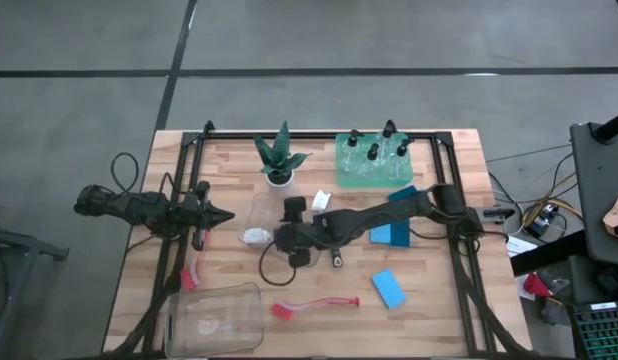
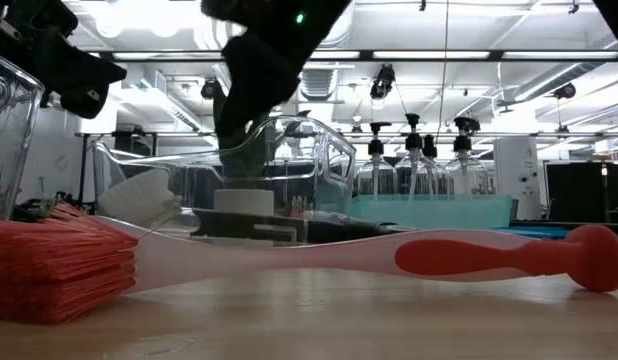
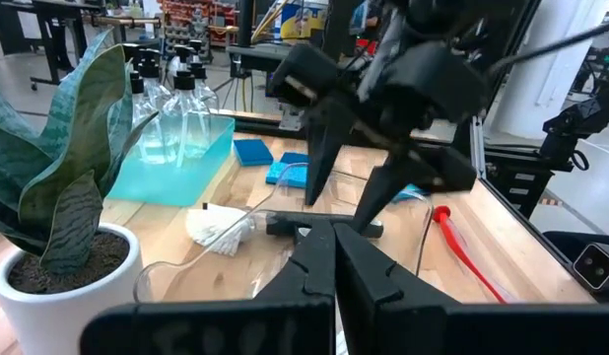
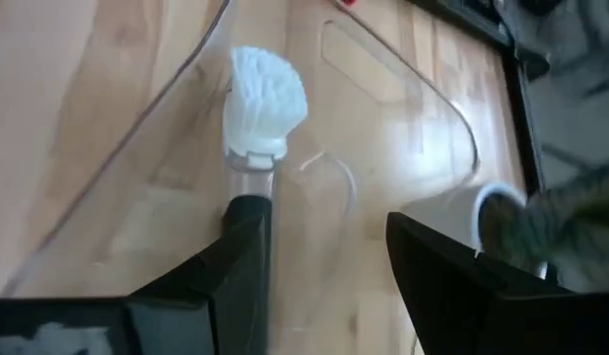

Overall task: Pick & Place Kitchen Sink Supplies
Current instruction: Put the black dish brush into the top transparent bin

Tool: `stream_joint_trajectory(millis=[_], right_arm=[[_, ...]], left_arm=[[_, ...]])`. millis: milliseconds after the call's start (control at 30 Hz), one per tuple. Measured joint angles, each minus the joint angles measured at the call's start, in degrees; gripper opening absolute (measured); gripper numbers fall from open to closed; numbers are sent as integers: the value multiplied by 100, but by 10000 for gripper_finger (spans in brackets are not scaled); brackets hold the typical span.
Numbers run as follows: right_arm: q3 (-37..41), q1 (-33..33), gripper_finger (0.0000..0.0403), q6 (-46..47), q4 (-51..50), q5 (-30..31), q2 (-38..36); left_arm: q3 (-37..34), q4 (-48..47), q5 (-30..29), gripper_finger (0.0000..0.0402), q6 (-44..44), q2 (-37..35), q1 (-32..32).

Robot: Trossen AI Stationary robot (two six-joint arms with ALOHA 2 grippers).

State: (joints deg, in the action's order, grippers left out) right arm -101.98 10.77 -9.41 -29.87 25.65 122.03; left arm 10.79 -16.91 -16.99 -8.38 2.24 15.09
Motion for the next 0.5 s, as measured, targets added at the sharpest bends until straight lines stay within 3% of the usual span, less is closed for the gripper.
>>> stream_joint_trajectory(millis=[200,500], right_arm=[[4,22,210,1420,-1119,29,-514],[229,178,210,4442,-3010,136,-1324]], left_arm=[[-1,4,0,0,1,-2,-1],[0,-28,-2,0,1,0,-2]])
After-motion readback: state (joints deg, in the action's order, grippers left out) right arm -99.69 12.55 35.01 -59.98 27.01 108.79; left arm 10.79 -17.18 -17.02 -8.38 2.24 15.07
